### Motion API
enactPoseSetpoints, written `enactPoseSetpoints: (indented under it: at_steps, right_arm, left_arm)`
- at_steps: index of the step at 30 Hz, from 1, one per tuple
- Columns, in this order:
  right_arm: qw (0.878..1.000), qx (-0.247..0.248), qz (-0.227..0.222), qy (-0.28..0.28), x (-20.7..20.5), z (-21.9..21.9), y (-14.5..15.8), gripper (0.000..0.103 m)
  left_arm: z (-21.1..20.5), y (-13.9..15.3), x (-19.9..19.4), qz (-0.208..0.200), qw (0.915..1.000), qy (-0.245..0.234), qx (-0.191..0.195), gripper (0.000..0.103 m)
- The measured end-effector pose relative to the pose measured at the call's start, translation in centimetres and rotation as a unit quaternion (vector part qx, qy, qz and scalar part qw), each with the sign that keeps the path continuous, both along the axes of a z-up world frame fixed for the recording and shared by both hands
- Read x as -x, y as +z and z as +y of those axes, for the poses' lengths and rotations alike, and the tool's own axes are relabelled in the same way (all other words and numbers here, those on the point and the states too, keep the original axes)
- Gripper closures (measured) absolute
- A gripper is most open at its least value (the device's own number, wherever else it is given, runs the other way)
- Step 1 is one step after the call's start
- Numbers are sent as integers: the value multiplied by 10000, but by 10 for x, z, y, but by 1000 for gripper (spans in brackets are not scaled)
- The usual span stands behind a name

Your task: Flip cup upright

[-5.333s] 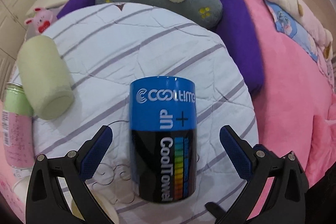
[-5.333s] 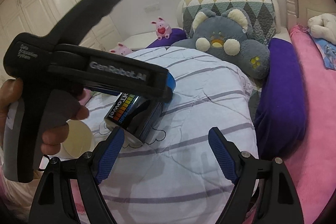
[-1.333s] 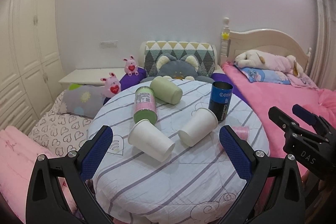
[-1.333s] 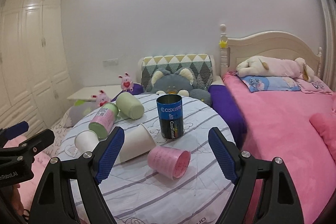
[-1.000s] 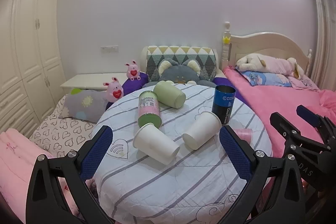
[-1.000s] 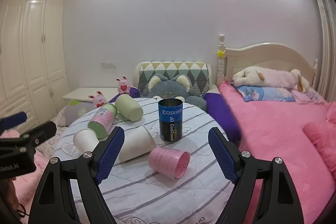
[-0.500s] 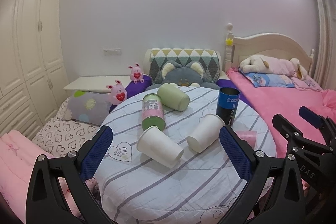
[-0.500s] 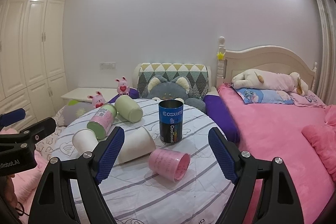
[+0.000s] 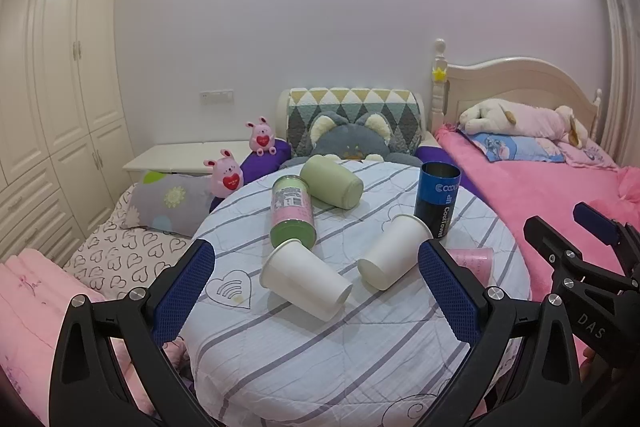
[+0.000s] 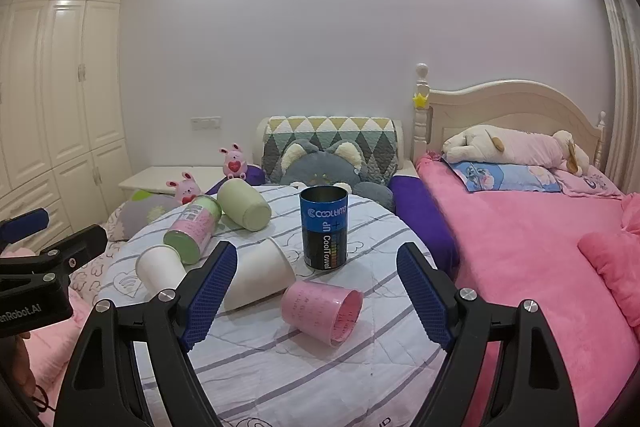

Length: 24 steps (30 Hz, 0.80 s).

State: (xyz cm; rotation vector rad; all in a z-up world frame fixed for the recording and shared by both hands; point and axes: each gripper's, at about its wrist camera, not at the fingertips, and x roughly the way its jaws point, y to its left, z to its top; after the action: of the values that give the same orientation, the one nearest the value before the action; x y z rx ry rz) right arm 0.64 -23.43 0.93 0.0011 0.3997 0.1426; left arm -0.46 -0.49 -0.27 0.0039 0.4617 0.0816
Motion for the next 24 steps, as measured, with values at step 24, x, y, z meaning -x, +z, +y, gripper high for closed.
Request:
enactPoseSetpoints:
  at_steps: [24]
  right_arm:
    - [10000, 19, -55, 1, -4, -1, 1, 20]
  left_arm:
    - [0, -4, -2, 50, 10000, -31, -24, 0]
